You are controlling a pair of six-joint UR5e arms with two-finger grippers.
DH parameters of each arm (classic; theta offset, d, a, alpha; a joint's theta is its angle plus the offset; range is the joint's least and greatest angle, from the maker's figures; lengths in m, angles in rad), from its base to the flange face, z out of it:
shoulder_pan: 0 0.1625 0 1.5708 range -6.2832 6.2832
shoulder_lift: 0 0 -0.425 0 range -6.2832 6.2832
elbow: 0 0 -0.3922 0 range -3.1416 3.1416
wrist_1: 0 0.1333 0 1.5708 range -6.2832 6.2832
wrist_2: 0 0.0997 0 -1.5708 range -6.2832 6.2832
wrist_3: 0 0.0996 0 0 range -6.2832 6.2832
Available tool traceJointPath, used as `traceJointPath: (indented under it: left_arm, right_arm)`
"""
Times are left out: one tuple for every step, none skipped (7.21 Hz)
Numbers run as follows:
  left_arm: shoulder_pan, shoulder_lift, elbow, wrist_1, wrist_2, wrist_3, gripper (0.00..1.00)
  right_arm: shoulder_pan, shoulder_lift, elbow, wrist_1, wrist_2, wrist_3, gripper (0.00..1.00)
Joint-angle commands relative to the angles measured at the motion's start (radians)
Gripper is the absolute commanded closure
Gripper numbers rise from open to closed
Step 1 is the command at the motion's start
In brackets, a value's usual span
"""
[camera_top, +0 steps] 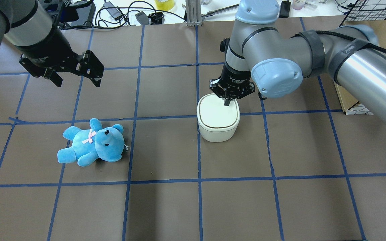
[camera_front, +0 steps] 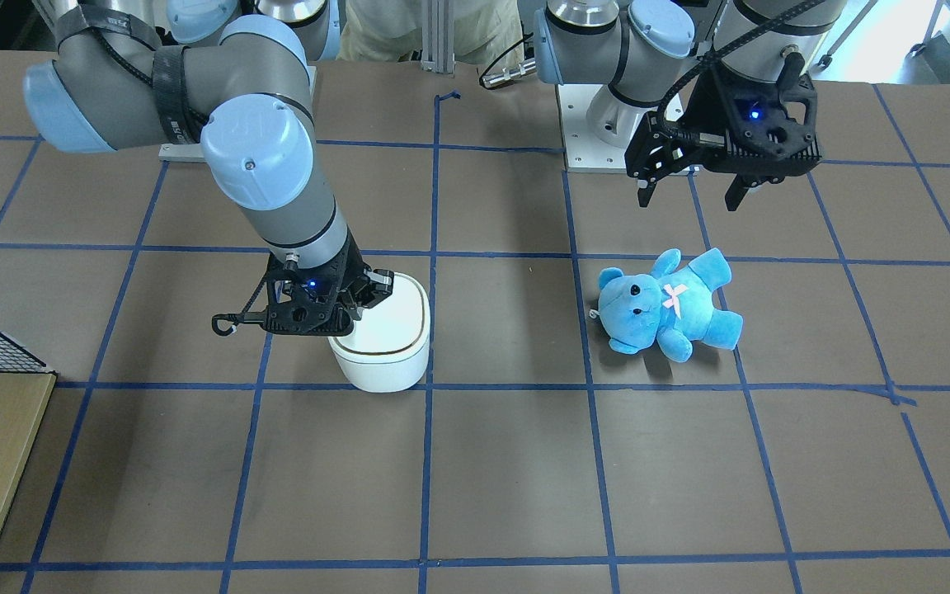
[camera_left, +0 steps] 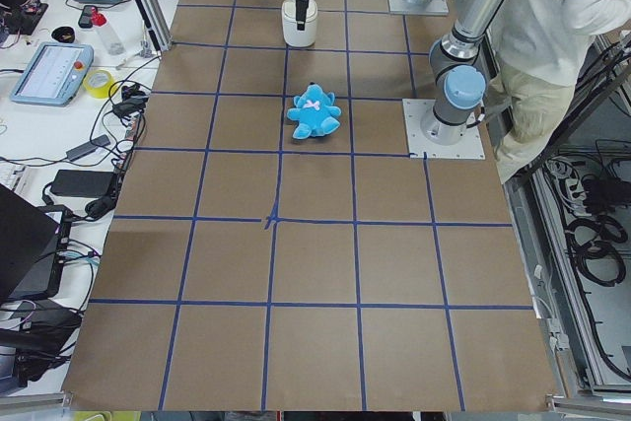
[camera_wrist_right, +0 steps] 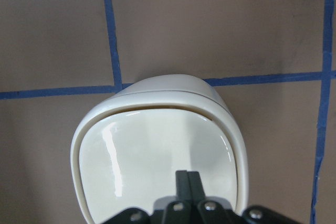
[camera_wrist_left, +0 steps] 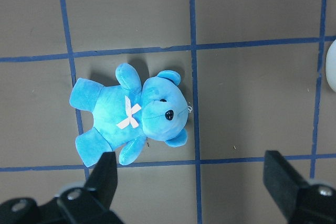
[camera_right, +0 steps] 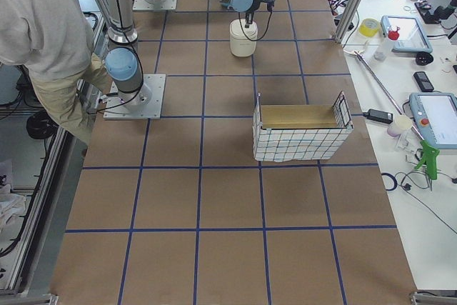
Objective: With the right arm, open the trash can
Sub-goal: 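Lower the right gripper onto the lid's edge farthest from the robot, then lift the lid edge upward with the right gripper, flipping it open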
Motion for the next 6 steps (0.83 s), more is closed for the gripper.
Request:
traceJointPath:
  left_arm:
    - [0.0, 0.0, 0.0, 0.0, 0.0, -0.001, 0.0]
    - [0.0, 0.0, 0.0, 0.0, 0.0, 0.0, 0.0]
    - [0.0, 0.0, 0.0, 0.0, 0.0, -0.001, 0.0]
    - [0.0, 0.0, 0.0, 0.0, 0.0, 0.0, 0.0]
    - [0.0, 0.0, 0.0, 0.0, 0.0, -0.001, 0.0]
    - [0.0, 0.0, 0.0, 0.0, 0.0, -0.001, 0.0]
  right_arm:
    - [-0.008, 0.004, 0.035, 0.001, 0.013, -0.012, 1.0]
    - [-0.01, 0.004, 0.037, 0.003, 0.013, -0.011, 1.0]
    - [-0.01, 0.003, 0.037, 0.003, 0.013, -0.011, 1.0]
    - [-0.01, 0.004, 0.039, 0.003, 0.013, -0.012, 1.0]
    - [-0.01, 0.0, 0.02, 0.006, 0.013, -0.002, 1.0]
    - [-0.011, -0.021, 0.001, 0.03, 0.01, 0.006, 1.0]
